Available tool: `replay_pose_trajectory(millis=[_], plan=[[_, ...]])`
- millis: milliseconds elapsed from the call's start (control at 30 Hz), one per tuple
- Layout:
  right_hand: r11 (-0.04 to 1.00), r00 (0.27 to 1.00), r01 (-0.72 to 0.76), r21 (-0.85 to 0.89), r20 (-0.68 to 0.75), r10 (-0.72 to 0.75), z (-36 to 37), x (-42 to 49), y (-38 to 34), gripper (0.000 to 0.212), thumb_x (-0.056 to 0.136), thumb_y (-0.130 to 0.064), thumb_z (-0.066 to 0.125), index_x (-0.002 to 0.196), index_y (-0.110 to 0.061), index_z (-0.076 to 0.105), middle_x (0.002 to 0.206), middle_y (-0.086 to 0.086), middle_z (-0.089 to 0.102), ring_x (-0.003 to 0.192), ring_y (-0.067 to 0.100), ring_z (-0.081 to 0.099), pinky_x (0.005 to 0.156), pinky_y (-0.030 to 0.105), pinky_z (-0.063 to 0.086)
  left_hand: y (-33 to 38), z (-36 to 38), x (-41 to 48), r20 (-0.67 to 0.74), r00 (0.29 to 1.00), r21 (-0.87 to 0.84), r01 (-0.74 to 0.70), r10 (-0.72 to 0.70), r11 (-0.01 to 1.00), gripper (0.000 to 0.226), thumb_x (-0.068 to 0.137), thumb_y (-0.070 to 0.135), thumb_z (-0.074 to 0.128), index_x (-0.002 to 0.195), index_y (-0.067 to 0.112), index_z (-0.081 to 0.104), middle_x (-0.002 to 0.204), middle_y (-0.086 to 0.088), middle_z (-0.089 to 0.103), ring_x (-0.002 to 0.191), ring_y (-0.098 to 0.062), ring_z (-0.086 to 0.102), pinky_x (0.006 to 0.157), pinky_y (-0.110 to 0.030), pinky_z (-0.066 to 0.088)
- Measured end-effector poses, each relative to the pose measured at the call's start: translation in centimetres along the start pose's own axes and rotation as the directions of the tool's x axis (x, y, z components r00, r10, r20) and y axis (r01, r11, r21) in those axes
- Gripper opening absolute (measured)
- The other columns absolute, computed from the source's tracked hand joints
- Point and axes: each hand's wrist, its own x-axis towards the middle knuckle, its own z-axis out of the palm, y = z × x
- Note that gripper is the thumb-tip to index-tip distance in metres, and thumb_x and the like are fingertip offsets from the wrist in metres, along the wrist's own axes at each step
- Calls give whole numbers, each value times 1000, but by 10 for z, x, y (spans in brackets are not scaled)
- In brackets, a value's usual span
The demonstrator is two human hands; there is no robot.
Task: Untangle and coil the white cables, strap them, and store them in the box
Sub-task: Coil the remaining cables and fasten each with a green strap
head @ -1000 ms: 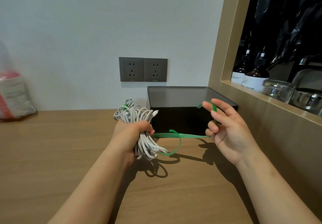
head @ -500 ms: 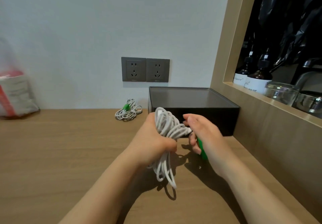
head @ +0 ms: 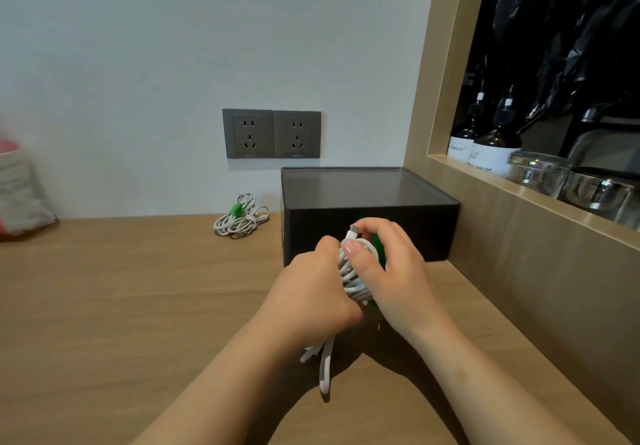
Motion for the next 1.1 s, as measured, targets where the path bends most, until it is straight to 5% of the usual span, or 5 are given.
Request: replay_pose_trajectory(millis=[100, 233, 467, 700, 1100], plan=[[996, 996, 82, -32, 25, -82, -3, 0, 2, 24, 80, -50, 42, 101, -39, 45, 96, -24, 47, 99, -7, 46, 69, 8, 44, -1, 1, 0, 10, 1000, 0, 7, -7, 1000, 53, 74, 20, 74, 111, 26, 38, 88, 8, 54, 73, -9, 58, 58, -14, 49], [992, 992, 119, -31, 32, -118, -5, 0, -1, 14, 79, -43, 44, 91, -36, 46, 88, -20, 49, 92, -1, 49, 66, 11, 46, -2, 3, 0, 16, 1000, -21, 13, -12, 1000, 49, 73, 20, 75, 106, 27, 39, 89, 9, 54, 74, -8, 57, 56, -12, 46], [969, 979, 202, -140, 54, -197, -3, 1, -6, 26, 76, -61, 38, 85, -37, 41, 81, -21, 46, 85, 3, 51, 62, 19, 49, -6, 3, 1, 40, 999, -101, -17, 21, 995, 45, 72, 20, 76, 109, 23, 50, 87, 12, 56, 79, -5, 59, 62, -11, 45], [989, 994, 94, -115, 70, -87, -4, 1, -8, 19, 90, -33, 53, 78, -36, 39, 79, -15, 52, 77, 9, 57, 66, 25, 55, -9, 8, 1, 7, 1000, -110, 12, -11, 994, 49, 72, 19, 76, 111, 24, 46, 92, 11, 55, 82, -7, 58, 66, -13, 49], [997, 997, 30, -71, -62, -35, 5, 0, -7, 26, 88, -23, 54, 71, -34, 38, 73, -13, 52, 72, 12, 59, 60, 23, 53, -7, 9, -10, -24, 999, 22, 35, -35, 999, 56, 73, 36, 74, 110, 34, 32, 88, 13, 51, 75, -7, 57, 62, -16, 50]])
